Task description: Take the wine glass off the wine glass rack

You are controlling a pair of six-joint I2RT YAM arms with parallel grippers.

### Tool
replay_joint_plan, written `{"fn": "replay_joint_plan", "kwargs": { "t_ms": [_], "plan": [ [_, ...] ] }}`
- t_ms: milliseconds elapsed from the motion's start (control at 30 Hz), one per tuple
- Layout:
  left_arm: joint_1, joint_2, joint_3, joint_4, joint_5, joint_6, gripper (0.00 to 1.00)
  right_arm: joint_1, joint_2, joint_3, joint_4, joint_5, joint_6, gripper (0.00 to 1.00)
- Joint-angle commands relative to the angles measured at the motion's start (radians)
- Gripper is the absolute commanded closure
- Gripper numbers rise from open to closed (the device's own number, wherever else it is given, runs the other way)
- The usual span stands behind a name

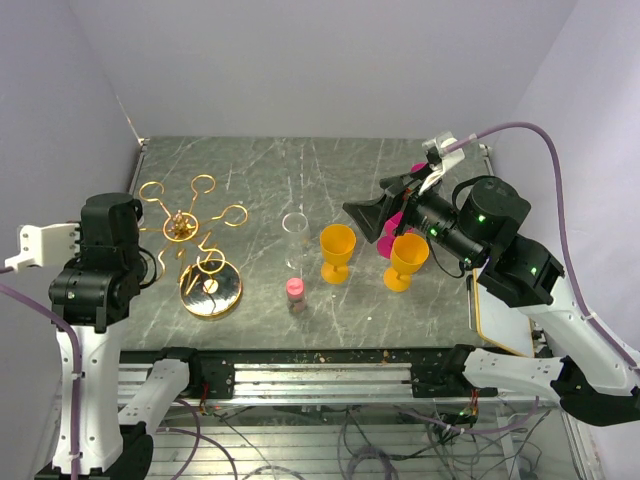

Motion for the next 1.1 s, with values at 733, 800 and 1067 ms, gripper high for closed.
{"fn": "replay_joint_plan", "kwargs": {
  "t_ms": [733, 800, 1067],
  "plan": [
    [0.008, 0.021, -0.040, 0.228, 0.132, 0.008, 0.93, 0.009, 0.000, 0.000, 0.027, 0.027, -0.014, 0.00],
    [0.008, 0.036, -0.038, 0.240, 0.135, 0.005, 0.93, 0.008, 0.000, 0.001, 0.025, 0.027, -0.014, 0.00],
    [0.008, 0.053, -0.053, 0.309, 0.102, -0.018, 0.93, 0.008, 0.008, 0.003, 0.023, 0.032, -0.014, 0.00]
  ]
}}
